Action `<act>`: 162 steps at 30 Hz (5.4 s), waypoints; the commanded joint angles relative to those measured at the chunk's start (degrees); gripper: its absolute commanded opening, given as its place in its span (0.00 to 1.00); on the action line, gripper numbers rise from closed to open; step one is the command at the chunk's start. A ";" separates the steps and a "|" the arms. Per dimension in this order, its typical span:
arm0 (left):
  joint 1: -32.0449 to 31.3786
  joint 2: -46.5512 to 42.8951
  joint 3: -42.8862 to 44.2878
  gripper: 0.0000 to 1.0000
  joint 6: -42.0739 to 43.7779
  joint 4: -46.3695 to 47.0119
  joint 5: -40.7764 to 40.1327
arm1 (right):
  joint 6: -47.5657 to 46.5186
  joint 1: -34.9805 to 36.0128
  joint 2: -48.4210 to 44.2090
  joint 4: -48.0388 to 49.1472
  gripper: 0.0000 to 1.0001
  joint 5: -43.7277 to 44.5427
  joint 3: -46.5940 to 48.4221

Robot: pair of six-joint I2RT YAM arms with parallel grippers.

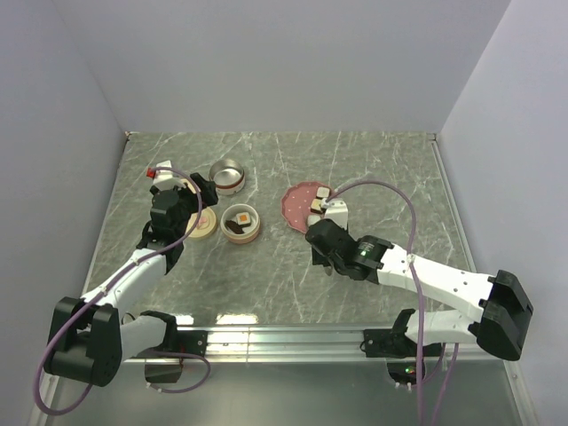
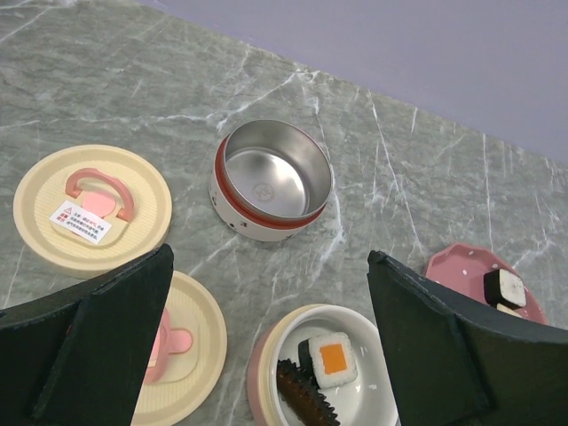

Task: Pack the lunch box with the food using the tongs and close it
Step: Pick up the food using the clamp, then place the food into the lunch box, then pick up the food using the clamp

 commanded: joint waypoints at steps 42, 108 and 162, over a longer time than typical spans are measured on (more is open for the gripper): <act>0.23 -5.96 0.00 0.98 -0.88 1.37 -4.83 | -5.99 0.59 1.38 1.64 0.29 3.65 10.69; 1.20 0.11 2.11 0.98 -2.81 0.67 -9.93 | -29.11 -7.49 51.05 8.06 0.55 -18.94 62.04; 1.37 -6.74 -0.79 0.98 -3.78 1.02 -5.36 | 7.36 1.73 1.39 -4.51 0.54 11.30 4.65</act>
